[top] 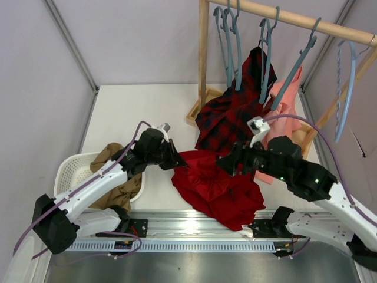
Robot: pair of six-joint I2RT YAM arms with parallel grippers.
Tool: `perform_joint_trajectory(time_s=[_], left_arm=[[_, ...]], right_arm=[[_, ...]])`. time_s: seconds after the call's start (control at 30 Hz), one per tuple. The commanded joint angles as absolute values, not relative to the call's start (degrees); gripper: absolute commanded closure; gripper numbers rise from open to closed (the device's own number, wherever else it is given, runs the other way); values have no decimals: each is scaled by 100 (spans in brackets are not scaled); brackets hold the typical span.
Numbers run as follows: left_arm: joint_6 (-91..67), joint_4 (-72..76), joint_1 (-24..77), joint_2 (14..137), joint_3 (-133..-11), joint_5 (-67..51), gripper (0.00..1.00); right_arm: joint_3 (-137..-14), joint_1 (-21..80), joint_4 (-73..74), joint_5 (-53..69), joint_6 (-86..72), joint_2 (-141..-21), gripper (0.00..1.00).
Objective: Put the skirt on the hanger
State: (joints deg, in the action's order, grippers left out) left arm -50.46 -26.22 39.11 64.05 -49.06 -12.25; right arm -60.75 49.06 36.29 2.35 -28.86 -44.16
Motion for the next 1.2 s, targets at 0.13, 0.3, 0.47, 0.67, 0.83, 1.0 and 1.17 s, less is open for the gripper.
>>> perform_joint_trajectory(time_s=[0.13, 0.3, 0.47, 0.67, 0.83, 1.0, 1.17], left_arm=[[-4781, -2558, 3744, 6073, -4658, -1239, 100], [-4693, -2531, 3744, 5994, -4632, -1266, 100], [-4667, -2619, 3744, 5845, -4614, -1152, 100], [-4676, -2584, 3744, 5818, -4553, -1169, 100], [-4632, -2601, 3735, 5845, -4509, -1125, 100], [-4649, -2514, 3735, 5880, -4430, -1169, 100], [-4711, -2443, 3735, 5924, -4342, -1195, 100]], right_arm=[[-7545, 6679, 2646, -1798, -2953, -6062, 29], [-9839, 6391, 3441, -2716, -2304, -7758, 21], [-13266, 5407, 5148, -3005, -2031, -9595, 21], [-14425, 5036, 4978, -3313, -1460, -10082, 21], [-13842, 4317, 4631, -3323, -1318, -9554, 24], [-13931, 3902, 4685, -3006, -1169, -9483, 25], [-13904, 3596, 4623, -3147, -940, -9562, 26]])
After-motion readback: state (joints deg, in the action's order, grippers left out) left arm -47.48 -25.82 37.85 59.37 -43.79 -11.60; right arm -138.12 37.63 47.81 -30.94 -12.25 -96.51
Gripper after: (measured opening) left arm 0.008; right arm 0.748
